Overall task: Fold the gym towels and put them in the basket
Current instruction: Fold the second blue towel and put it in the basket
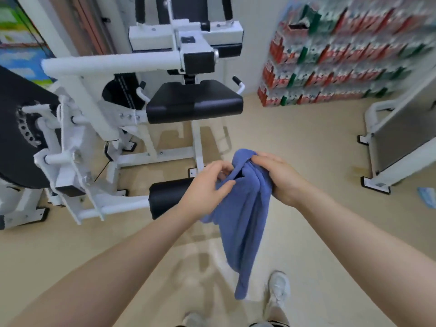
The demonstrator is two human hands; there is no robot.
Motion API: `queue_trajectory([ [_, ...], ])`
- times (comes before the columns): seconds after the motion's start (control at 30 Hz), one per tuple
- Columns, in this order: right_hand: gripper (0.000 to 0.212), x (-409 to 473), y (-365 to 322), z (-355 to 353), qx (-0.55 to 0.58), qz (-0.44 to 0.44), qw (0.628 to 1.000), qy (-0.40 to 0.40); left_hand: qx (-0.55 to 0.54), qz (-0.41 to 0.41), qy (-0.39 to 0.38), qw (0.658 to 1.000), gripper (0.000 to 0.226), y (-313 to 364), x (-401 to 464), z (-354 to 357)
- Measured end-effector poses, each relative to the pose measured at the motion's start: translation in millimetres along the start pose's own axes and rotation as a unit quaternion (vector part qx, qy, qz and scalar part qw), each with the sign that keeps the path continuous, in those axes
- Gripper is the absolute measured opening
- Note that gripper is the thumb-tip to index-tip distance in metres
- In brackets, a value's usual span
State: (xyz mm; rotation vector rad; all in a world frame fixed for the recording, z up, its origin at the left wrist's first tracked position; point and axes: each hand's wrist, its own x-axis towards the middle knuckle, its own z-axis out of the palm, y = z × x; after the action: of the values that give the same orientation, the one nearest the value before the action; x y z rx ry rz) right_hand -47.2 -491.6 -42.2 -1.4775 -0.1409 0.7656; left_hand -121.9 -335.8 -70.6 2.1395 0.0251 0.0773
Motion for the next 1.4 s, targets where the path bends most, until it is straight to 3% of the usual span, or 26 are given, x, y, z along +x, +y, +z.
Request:
queue_trajectory([
  [0.07, 0.025, -16.8, -0.9, -42.6, 0.017, -0.014, 1.000, 0.006, -0.018, -0.006, -0.043, 0.999, 0.006, 22.9, 21.5, 28.6],
  [0.17, 0.016, -42.0, -5.2, -112.1, 0.037, -0.025, 0.999, 0.020, -0.115, -0.051, -0.115, 0.985, 0.012, 63.1, 55.5, 80.8],
  [0.23, 0.022, -56.5, -10.3, -160.8, 0.039, -0.028, 0.999, 0.026, -0.158, -0.100, -0.103, 0.977, 0.016, 88.7, 82.6, 116.7],
  [0.33, 0.021, -73.6, -23.1, -236.1, -0.066, -0.039, 0.996, 0.054, -0.258, -0.146, -0.074, 0.952, 0.019, 135.1, 128.2, 163.0],
  [0.4, 0.017, -87.0, -33.3, -284.3, -0.133, -0.058, 0.983, 0.110, -0.343, -0.172, -0.119, 0.916, 0.019, 163.8, 158.3, 191.6],
  [0.47, 0.011, -99.1, -40.6, -327.0, -0.156, -0.078, 0.972, 0.157, -0.416, -0.208, -0.216, 0.859, 0.014, 191.0, 181.1, 212.0],
  [0.53, 0.014, -106.2, -49.4, -361.6, -0.189, -0.082, 0.964, 0.169, -0.407, -0.230, -0.312, 0.827, 0.010, 214.9, 203.3, 226.3],
  [0.57, 0.018, -107.5, -54.3, -376.1, -0.206, -0.080, 0.960, 0.170, -0.360, -0.242, -0.346, 0.832, 0.014, 224.6, 214.4, 235.5],
  [0.63, 0.024, -103.4, -61.5, -404.0, -0.225, -0.076, 0.955, 0.176, -0.173, -0.213, -0.331, 0.903, 0.013, 232.3, 241.0, 261.4],
  [0.7, 0.027, -93.5, -66.1, -427.3, -0.226, -0.074, 0.954, 0.182, -0.003, -0.125, -0.188, 0.974, 0.003, 233.6, 264.6, 290.8],
  [0.73, 0.028, -86.5, -67.5, -438.4, -0.226, -0.072, 0.954, 0.184, 0.012, -0.074, -0.136, 0.988, 0.007, 234.9, 274.0, 303.1],
  [0.8, 0.026, -68.9, -69.9, -458.7, -0.220, -0.067, 0.954, 0.190, -0.028, -0.004, -0.160, 0.987, 0.012, 238.0, 289.6, 325.3],
  [0.9, 0.020, -34.7, -76.5, -488.2, -0.194, -0.059, 0.957, 0.205, -0.054, 0.031, -0.233, 0.971, 0.014, 242.9, 317.2, 352.6],
  [1.1, 0.005, 46.8, -114.2, -568.0, -0.154, -0.083, 0.959, 0.223, -0.148, 0.043, -0.203, 0.967, 0.022, 241.9, 445.5, 382.1],
  [1.17, 0.017, 77.2, -130.0, -600.7, -0.176, -0.100, 0.951, 0.236, -0.166, 0.056, -0.193, 0.965, 0.023, 246.9, 499.2, 386.6],
  [1.4, 0.015, 183.3, -195.8, -699.7, -0.311, -0.039, 0.927, 0.207, -0.068, 0.112, -0.223, 0.966, 0.022, 265.9, 685.8, 378.4],
])
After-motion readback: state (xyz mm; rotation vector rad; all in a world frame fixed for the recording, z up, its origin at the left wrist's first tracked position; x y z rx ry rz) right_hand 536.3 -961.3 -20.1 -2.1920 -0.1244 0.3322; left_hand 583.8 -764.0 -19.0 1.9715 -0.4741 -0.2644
